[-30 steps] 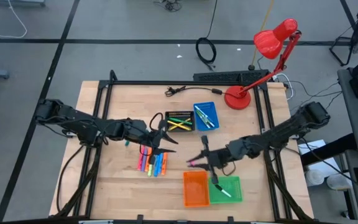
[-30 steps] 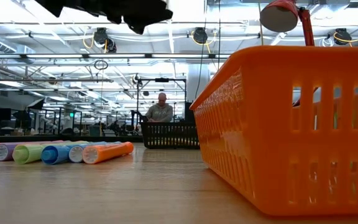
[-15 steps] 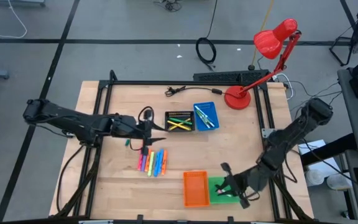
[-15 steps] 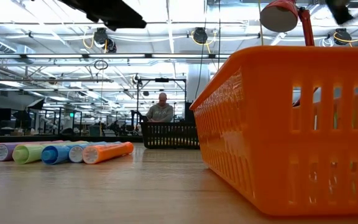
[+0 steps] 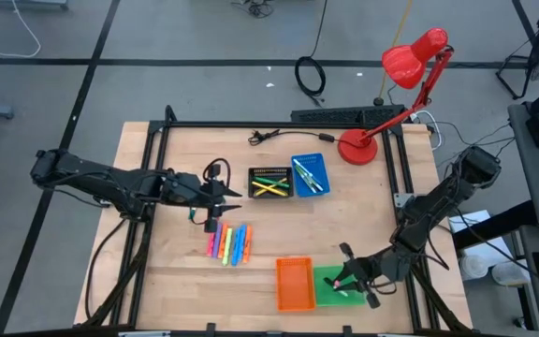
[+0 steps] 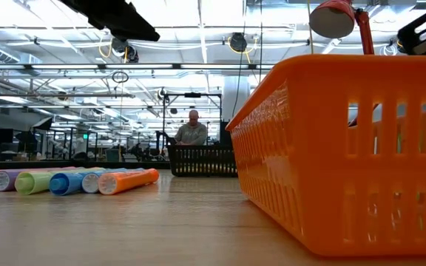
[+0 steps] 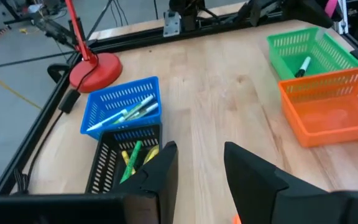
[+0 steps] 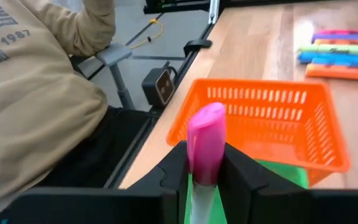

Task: Pick & Place Markers
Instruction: Put the pink highlighter pen into the green bin

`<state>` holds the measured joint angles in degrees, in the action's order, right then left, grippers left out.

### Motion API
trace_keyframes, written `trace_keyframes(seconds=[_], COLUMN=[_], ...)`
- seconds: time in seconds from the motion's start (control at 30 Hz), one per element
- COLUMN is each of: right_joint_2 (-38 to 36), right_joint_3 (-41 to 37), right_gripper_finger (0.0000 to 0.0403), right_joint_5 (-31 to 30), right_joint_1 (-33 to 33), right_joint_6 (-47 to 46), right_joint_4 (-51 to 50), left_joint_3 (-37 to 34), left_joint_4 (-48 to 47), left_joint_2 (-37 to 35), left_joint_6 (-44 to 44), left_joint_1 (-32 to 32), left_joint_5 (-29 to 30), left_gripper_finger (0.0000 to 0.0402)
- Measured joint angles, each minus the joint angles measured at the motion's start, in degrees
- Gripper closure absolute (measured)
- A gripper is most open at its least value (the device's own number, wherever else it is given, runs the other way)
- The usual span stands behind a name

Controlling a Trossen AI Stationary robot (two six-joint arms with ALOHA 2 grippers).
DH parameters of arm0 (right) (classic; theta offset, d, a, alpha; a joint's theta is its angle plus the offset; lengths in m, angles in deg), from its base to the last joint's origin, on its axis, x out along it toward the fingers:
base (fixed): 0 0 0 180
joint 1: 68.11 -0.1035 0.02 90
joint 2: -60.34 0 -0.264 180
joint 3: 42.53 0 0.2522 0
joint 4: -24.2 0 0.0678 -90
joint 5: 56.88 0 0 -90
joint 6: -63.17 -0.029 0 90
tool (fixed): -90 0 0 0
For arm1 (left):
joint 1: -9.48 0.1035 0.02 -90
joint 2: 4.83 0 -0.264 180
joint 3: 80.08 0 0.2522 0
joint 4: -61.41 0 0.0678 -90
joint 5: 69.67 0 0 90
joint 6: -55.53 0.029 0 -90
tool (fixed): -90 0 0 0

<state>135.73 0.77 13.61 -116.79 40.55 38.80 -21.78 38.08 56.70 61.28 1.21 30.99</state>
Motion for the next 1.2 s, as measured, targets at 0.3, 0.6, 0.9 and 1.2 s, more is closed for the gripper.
trace_keyframes(seconds=[0.3, 0.6, 0.9, 1.2], right_joint_2=[-0.15, -0.15, -0.17, -0.17], right_joint_3=[-0.37, -0.37, -0.37, -0.37], right_gripper_finger=[0.034, 0.0339, 0.0339, 0.0339], right_joint_5=[0.08, 0.26, 3.25, 3.23], right_joint_1=[1.05, 0.95, 0.93, 1.06], right_joint_6=[3.31, 8.8, 11.95, 16.04], right_joint_4=[3.65, 8.19, 12.12, 11.28], left_joint_3=[0.0, 0.0, 0.0, 0.0], left_joint_4=[-0.21, -0.19, -0.21, -0.43], left_joint_2=[0.03, 0.03, 0.05, 0.08], left_joint_6=[-0.32, -0.32, -0.56, -0.75], left_joint_1=[0.0, 0.0, 0.0, 0.0], left_joint_5=[-0.01, -0.02, -0.04, -0.04], left_gripper_finger=[0.0258, 0.0256, 0.0256, 0.0256])
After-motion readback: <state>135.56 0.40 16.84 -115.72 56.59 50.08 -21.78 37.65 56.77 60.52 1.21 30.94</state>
